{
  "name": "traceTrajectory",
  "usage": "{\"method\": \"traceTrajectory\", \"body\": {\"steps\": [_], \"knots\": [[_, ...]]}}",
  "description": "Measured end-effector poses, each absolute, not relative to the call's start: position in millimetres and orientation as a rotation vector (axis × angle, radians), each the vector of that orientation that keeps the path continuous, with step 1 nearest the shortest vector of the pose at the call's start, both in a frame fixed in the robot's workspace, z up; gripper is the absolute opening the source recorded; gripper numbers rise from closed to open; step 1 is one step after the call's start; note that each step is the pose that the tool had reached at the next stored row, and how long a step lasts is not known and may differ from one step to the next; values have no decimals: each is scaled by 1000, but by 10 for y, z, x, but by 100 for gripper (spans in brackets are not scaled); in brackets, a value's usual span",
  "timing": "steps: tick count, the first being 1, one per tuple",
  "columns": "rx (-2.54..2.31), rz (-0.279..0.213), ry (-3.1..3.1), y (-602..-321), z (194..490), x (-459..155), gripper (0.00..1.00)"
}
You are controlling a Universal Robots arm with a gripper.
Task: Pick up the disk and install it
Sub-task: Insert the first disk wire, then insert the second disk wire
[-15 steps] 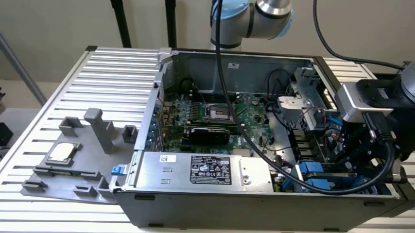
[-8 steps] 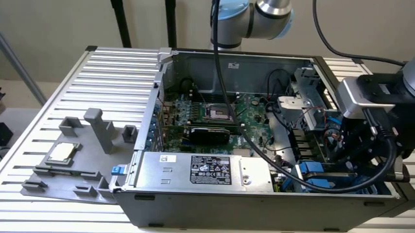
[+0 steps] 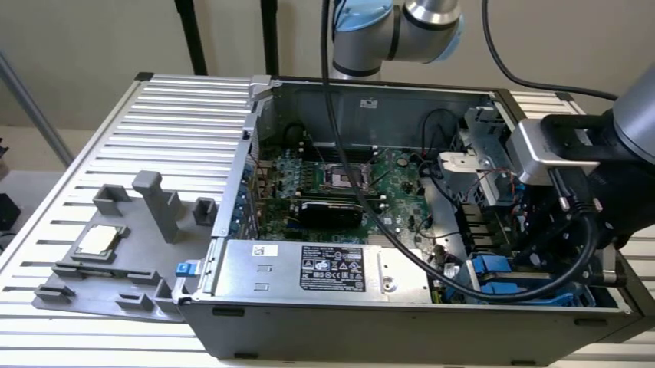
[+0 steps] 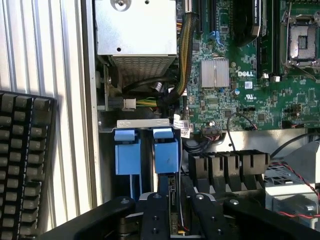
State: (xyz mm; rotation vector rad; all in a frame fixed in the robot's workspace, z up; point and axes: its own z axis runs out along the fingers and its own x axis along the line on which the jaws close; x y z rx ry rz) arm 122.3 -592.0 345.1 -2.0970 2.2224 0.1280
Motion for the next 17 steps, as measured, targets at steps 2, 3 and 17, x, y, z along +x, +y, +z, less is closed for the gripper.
{"method": "traceTrajectory", "body": {"steps": [2, 3, 17], "knots": [[-2097, 128, 2222, -5920, 3451, 1222, 25], [-2097, 128, 2222, -5920, 3451, 1222, 25], [-2097, 128, 2223, -5919, 3453, 1222, 25]]}}
